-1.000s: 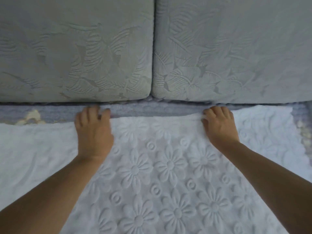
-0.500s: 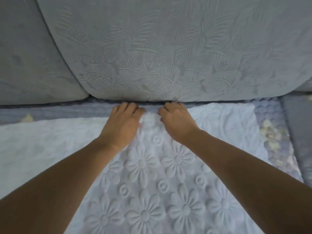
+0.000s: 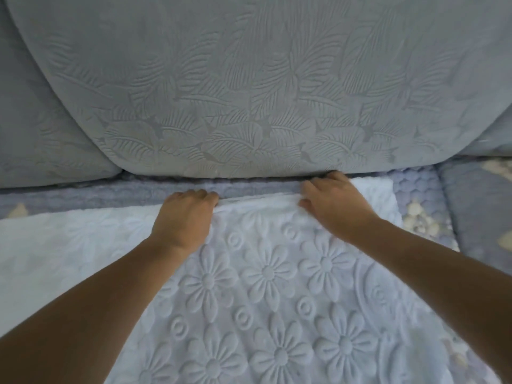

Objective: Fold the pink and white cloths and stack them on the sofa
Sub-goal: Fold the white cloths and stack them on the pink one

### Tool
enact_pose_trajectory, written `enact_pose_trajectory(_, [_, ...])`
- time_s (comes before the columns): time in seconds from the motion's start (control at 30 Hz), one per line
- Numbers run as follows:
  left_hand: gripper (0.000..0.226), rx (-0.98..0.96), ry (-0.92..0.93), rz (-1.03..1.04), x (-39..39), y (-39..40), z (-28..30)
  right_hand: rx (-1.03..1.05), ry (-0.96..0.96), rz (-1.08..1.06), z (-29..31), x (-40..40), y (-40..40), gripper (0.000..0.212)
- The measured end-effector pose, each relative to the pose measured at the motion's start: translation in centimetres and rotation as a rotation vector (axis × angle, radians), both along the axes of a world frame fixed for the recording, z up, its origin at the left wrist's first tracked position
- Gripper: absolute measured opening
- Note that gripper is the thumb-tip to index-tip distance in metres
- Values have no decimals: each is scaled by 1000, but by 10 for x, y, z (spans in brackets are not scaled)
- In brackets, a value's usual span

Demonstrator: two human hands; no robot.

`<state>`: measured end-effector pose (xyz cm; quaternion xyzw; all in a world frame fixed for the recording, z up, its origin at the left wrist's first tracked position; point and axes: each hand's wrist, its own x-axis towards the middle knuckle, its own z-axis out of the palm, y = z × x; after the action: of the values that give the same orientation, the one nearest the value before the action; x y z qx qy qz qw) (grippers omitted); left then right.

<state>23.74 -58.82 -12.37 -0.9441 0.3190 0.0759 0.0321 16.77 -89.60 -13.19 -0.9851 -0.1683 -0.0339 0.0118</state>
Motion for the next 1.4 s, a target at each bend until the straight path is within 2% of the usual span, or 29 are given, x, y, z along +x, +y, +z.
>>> enact_pose_trajectory(0.1, [29, 1, -15, 17, -4, -3, -1, -29, -10, -231, 13, -26, -67, 25])
enact_pose_trajectory(0.17, [29, -14, -10, 28, -4, -5, 1, -5, 9, -366, 24, -39, -94, 20])
enact_pose_trajectory(0.3, [28, -33, 11, 49, -3, -4, 2, 204, 181, -415, 42, -59, -115, 21])
enact_pose_trajectory(0.4, [13, -98, -27, 37, -5, -2, 1, 421, 245, -606, 50, -62, -109, 13])
enact_pose_trajectory(0.43, [14, -121, -51, 28, -6, 0, -1, 493, 265, -683, 47, -60, -106, 11])
enact_pose_trajectory(0.5, [31, -128, -83, 0, -6, 1, -3, 604, 302, -797, 39, -50, -102, 6])
enact_pose_trajectory(0.6, [40, -128, -110, 19, -4, -1, -7, 663, 381, -947, 24, -31, -100, 13])
enact_pose_trajectory(0.67, [34, -169, -101, 78, -4, -3, -7, 559, 326, -931, 12, -24, -98, 15])
enact_pose_trajectory(0.8, [18, -330, -149, 103, -14, 3, -10, 396, 23, -691, -9, -39, -101, 10])
enact_pose_trajectory(0.87, [27, -330, -189, 66, -15, 7, -14, 331, -46, -613, -16, -50, -104, 13])
enact_pose_trajectory(0.97, [38, -224, -186, 70, -13, 6, -22, 238, -63, -578, -21, -55, -103, 27])
enact_pose_trajectory(1.1, [41, -107, -136, 85, -17, -3, -21, 356, 29, -762, -10, -44, -98, 31])
enact_pose_trajectory(1.2, [30, -68, -102, 149, -17, -9, -14, 450, 151, -945, -3, -34, -99, 37])
enact_pose_trajectory(1.33, [21, -41, -25, 226, -12, -16, -8, 723, 259, -1231, 2, -17, -100, 36])
enact_pose_trajectory(1.4, [17, -61, 60, 350, -7, -27, -2, 760, 303, -1318, 1, -6, -102, 36])
